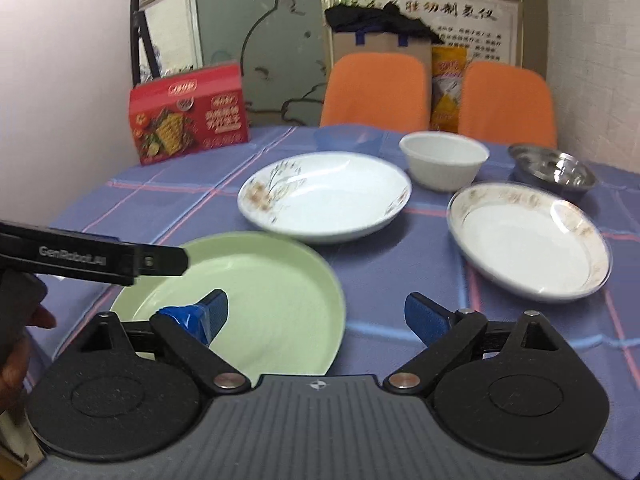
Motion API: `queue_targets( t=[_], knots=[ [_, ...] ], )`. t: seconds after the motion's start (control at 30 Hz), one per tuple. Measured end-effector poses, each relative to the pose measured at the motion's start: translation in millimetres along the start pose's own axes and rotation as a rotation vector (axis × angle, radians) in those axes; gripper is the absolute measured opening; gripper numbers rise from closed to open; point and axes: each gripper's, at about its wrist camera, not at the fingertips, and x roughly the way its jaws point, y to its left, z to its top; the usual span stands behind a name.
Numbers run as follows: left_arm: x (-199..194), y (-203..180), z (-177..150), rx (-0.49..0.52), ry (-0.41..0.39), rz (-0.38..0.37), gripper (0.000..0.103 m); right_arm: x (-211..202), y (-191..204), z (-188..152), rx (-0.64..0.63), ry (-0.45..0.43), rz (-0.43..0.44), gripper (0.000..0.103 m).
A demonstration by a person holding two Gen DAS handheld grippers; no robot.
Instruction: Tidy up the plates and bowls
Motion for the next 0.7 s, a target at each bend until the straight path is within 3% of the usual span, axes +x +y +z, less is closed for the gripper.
queue_targets(
  t=[0.2,0.47,0.7],
  knots=[
    [24,11,49,-0.014,-0.039,0.011,0.098,53,-19,46,0.008,0.008,0.011,0.083],
    [101,9,90,-0.035,0.048,-0.024,0.098,123,-31,65,-0.005,0.083,-0.01,0.083],
    [150,6,104,-0.015,0.123,0.004,0.098,155,-44,63,0.029,0.156,0.009,0.083]
  ],
)
